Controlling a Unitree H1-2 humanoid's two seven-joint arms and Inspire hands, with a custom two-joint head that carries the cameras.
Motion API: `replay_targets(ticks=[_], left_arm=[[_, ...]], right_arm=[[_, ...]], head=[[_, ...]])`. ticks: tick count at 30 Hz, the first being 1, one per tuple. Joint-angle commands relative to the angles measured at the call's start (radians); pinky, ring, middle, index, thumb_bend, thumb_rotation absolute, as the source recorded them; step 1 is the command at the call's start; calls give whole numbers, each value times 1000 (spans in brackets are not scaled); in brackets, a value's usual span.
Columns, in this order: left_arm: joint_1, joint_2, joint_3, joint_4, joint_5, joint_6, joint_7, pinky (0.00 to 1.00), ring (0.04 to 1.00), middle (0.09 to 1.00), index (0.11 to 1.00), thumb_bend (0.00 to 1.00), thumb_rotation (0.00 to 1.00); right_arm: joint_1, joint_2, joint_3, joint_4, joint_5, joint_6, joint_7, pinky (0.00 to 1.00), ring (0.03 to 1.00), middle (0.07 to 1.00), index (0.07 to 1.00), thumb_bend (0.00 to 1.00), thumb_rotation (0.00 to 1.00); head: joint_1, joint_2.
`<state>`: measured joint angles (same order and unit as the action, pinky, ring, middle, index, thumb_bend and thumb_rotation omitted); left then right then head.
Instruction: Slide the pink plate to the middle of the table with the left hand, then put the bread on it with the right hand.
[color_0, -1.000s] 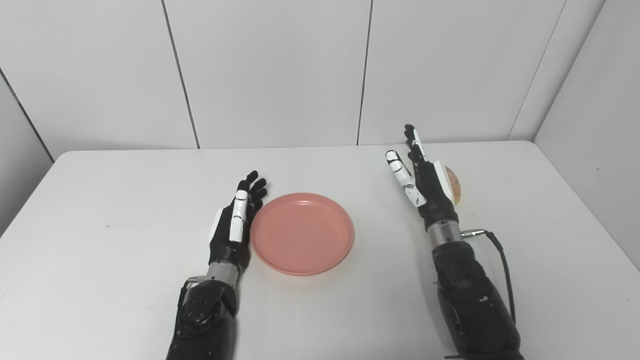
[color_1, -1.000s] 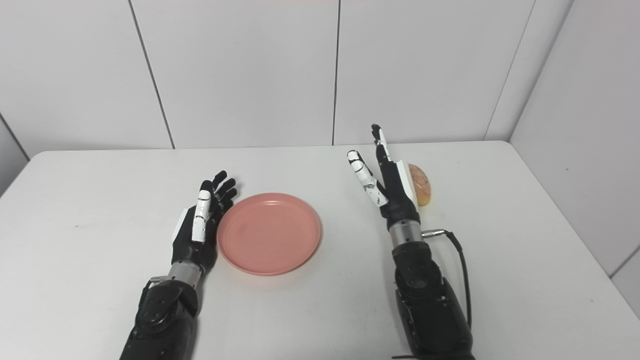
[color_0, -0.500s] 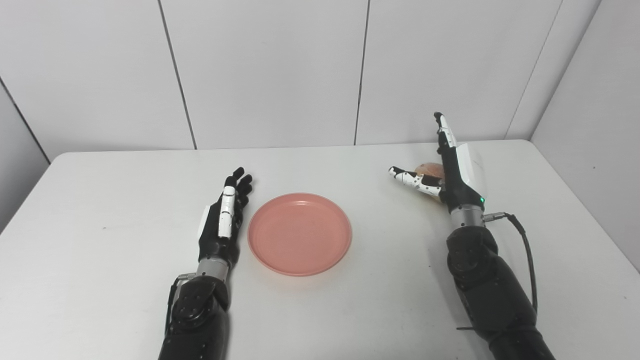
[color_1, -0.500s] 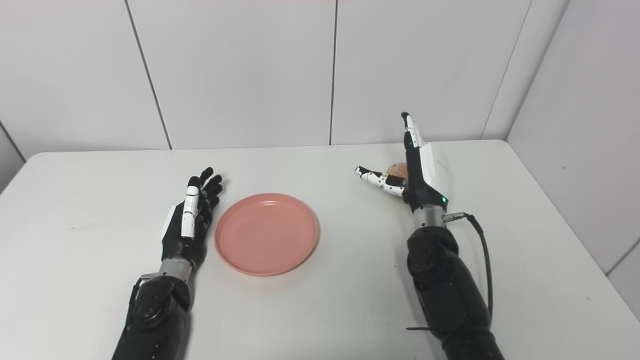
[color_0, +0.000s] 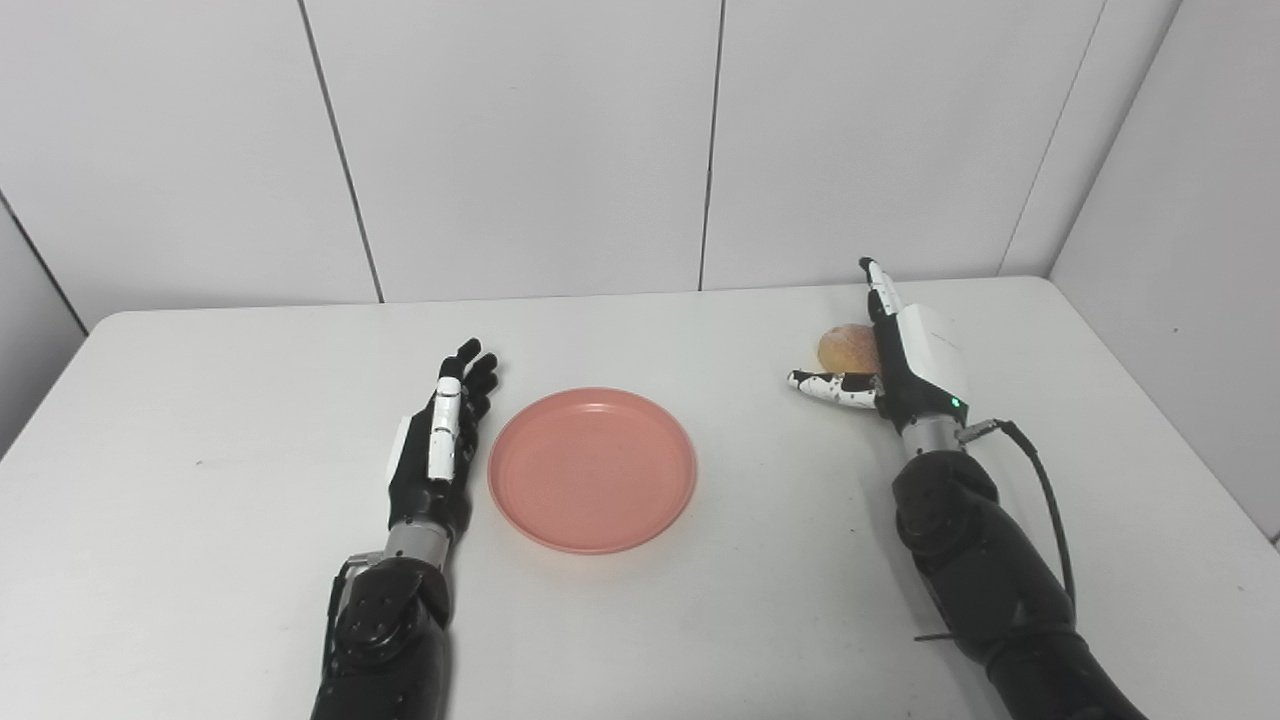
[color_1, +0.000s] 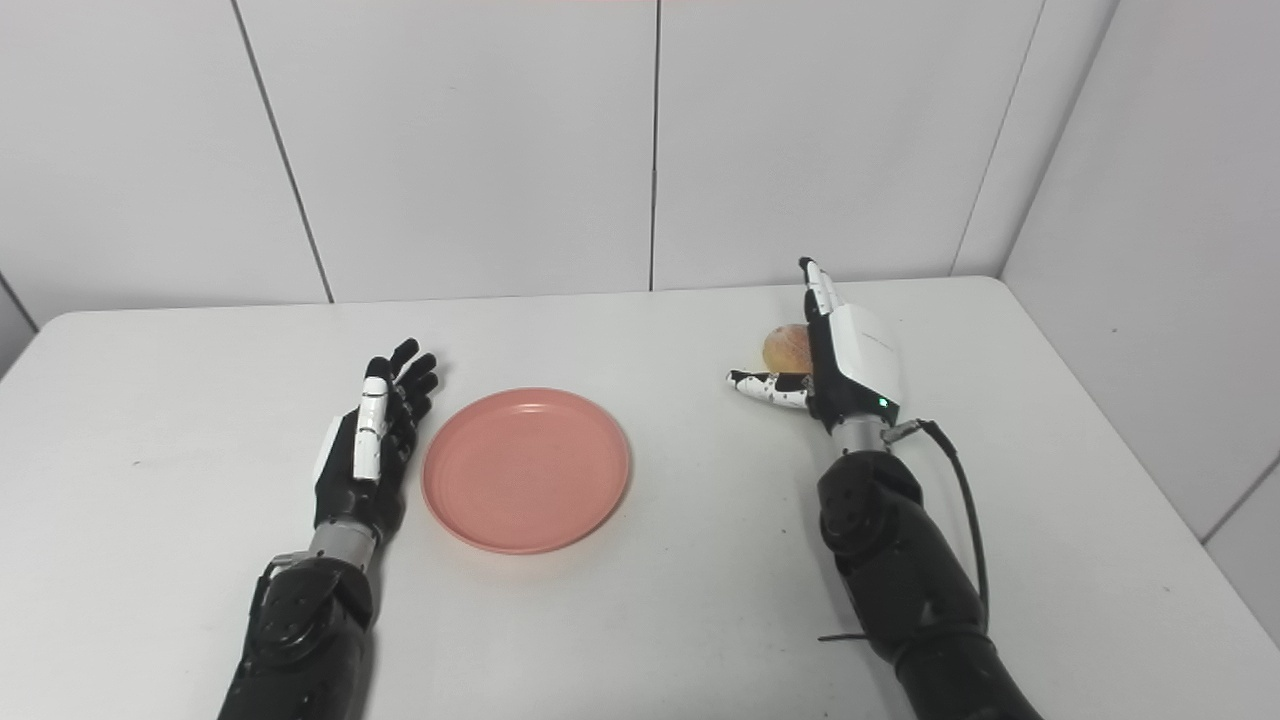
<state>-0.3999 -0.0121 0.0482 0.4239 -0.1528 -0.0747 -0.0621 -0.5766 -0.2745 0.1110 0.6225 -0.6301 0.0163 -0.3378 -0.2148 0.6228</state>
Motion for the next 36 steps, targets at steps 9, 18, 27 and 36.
replay_targets(ticks=[9,18,27,36], left_arm=[[14,3,-11,-33,6,25,-8,976,933,911,899,519,1000],[12,1,-11,-34,9,31,2,961,924,904,893,516,1000],[10,-4,-5,-35,-2,27,0,957,920,899,889,523,1000],[6,-16,-9,-32,3,30,5,963,921,901,893,517,1000]], right_arm=[[-59,-29,-1,62,39,-33,-58,629,769,869,880,450,24],[-52,-23,-4,60,74,-44,-117,482,618,695,735,314,0],[-49,-14,-24,37,117,-21,-114,307,407,561,695,433,0],[-34,-3,-26,-37,141,-112,-137,364,450,541,626,415,0]], head=[[2,4],[1,5],[8,7],[40,6]])
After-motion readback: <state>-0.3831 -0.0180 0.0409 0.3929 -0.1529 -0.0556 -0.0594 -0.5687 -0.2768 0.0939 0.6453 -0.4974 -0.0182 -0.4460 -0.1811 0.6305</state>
